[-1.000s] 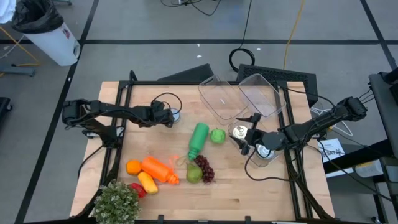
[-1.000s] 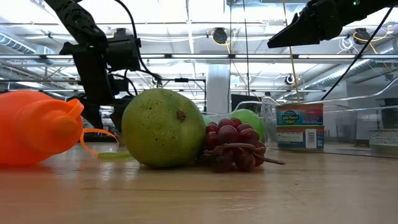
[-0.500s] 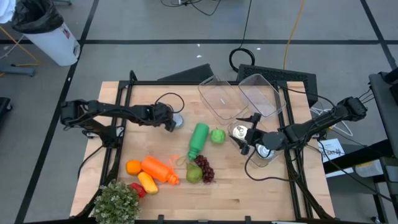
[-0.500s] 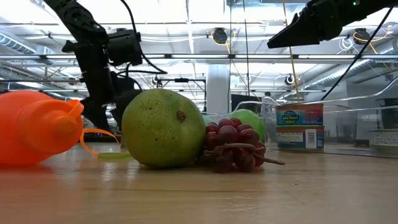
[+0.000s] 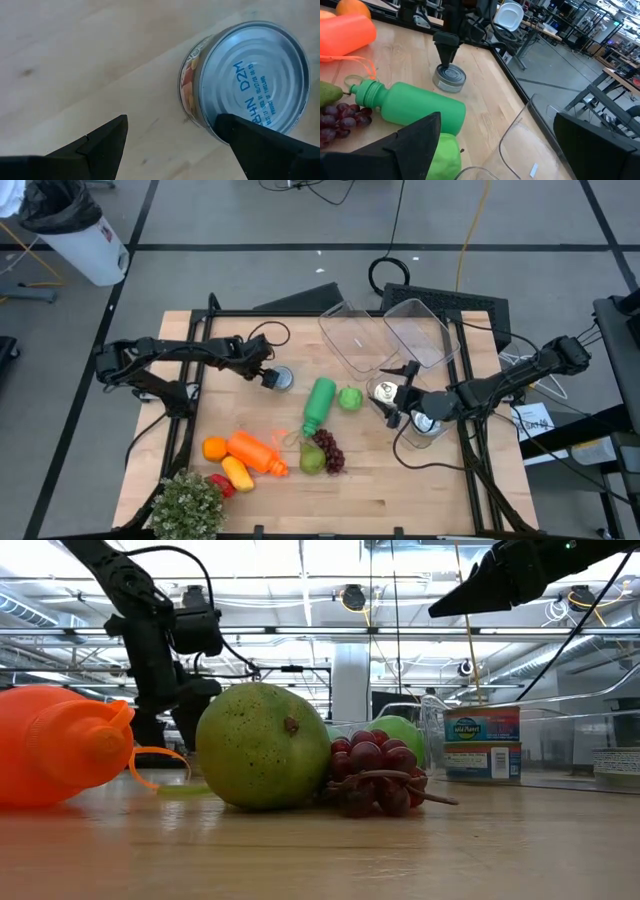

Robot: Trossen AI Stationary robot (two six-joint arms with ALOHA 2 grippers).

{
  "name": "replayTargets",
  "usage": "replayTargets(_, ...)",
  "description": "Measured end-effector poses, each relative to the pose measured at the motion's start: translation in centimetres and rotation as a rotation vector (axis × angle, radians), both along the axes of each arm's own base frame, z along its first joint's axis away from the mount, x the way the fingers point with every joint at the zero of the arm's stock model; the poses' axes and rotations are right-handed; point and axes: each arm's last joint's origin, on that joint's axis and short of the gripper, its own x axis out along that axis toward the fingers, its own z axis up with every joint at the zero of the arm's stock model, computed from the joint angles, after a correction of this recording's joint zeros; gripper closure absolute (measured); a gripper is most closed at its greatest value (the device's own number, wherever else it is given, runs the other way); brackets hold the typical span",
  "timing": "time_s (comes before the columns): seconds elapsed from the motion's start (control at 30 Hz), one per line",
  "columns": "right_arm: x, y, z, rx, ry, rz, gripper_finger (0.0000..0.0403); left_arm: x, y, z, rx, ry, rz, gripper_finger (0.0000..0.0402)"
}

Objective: Pick & Place Food Item
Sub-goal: Put the green tuna can into the bottom transparent bin

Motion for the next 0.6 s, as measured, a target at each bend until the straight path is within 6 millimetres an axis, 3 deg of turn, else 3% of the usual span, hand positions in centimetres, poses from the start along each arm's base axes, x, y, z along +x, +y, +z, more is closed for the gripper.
replayTargets(0.43, 0.0, 0.0, 0.0, 0.0, -0.001, 0.0, 0.0035, -1.5, 0.5, 0.2, 0.119, 0.182, 0.189, 0.0066)
replayTargets(0.6, 0.0, 0.0, 0.0, 0.002, -0.004, 0.0, 0.0035, 0.2, -0.4, 0.1, 0.115, 0.054, 0.014, 0.0067)
